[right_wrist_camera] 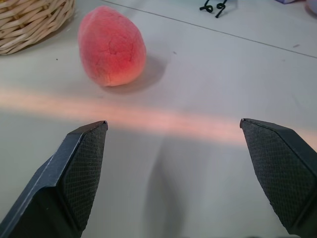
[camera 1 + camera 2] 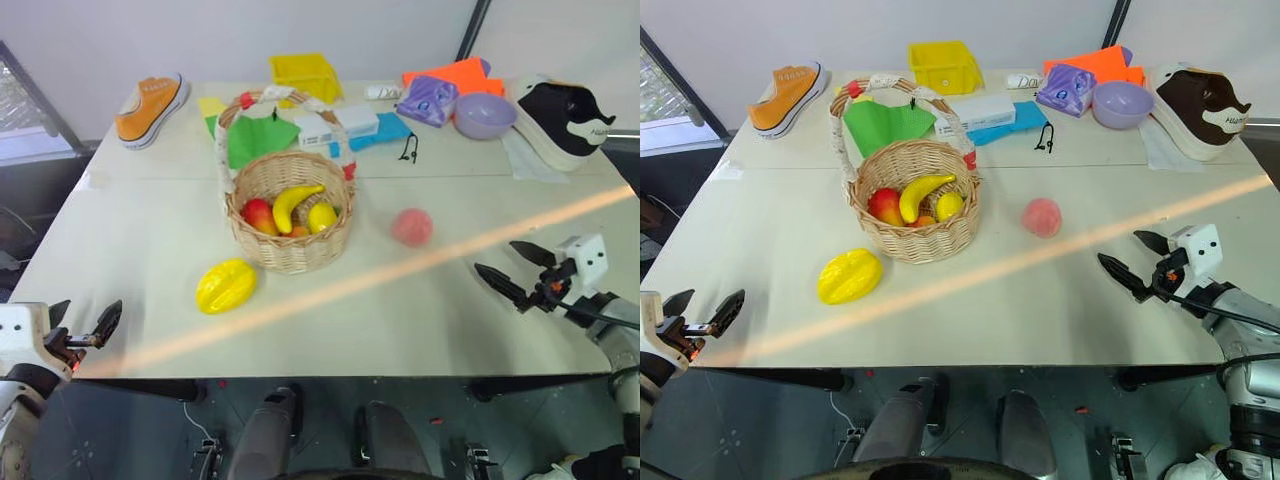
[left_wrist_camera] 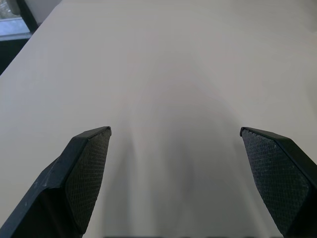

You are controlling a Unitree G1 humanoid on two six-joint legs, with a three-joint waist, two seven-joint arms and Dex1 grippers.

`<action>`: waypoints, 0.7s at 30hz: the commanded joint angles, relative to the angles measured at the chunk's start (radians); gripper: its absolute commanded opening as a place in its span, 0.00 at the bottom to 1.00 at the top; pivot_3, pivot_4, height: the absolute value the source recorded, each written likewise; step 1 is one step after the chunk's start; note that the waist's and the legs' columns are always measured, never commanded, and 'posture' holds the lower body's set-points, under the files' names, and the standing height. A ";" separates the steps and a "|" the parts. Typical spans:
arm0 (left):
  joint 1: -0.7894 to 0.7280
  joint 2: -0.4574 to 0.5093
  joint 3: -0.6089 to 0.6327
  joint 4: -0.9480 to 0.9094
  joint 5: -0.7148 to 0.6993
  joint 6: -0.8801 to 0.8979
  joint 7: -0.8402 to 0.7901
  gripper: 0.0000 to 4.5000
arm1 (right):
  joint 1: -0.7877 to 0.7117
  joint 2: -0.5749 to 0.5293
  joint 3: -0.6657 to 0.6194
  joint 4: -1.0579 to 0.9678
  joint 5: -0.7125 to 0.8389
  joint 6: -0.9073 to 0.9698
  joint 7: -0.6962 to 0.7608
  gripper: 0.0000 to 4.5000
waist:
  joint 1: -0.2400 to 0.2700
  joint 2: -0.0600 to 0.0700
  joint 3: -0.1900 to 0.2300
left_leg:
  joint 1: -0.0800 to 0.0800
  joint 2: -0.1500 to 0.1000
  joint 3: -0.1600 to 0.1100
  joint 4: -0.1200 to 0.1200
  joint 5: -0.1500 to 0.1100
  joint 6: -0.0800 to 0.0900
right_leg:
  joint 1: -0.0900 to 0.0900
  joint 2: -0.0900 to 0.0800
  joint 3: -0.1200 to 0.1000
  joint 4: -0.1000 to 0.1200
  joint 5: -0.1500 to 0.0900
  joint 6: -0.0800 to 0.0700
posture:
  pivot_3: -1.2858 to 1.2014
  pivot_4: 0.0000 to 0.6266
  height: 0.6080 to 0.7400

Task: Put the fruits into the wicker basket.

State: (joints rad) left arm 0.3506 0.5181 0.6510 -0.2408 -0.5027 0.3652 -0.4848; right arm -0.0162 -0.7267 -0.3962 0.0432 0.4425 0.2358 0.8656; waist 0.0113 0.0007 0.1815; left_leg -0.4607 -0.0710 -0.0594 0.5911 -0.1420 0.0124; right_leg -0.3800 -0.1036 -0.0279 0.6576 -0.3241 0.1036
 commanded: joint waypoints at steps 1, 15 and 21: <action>0.004 0.006 0.030 -0.036 -0.012 -0.004 0.006 1.00 | -0.016 -0.010 -0.009 -0.024 -0.001 -0.016 -0.003 1.00 | 0.000 0.000 0.000 | 0.000 0.000 0.000 0.000 0.000 0.000 | 0.000 0.000 0.000 0.000 0.000 0.000 | 0.52 0.24 1.00; -0.138 0.105 -0.115 -0.202 -0.166 0.191 -0.071 1.00 | -0.018 -0.024 0.073 -0.202 0.037 0.030 0.058 1.00 | 0.000 0.000 0.000 | 0.000 0.000 0.000 0.000 0.000 0.000 | 0.000 0.000 0.000 0.000 0.000 0.000 | 0.52 0.24 1.00; -0.236 0.197 -0.246 -0.262 -0.176 0.271 -0.127 1.00 | 0.018 -0.052 0.129 -0.395 0.081 0.106 0.099 1.00 | 0.001 0.001 0.000 | 0.000 0.000 0.000 0.000 0.000 0.000 | 0.000 0.001 0.000 0.000 0.000 0.000 | 0.52 0.24 1.00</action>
State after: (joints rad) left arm 0.1316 0.6889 0.4148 -0.4618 -0.6654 0.6238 -0.5924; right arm -0.0008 -0.7672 -0.2688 -0.2846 0.4929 0.3295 0.9552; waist 0.0123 0.0013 0.1812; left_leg -0.4607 -0.0709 -0.0593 0.5909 -0.1420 0.0126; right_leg -0.3799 -0.1029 -0.0281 0.6571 -0.3240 0.1039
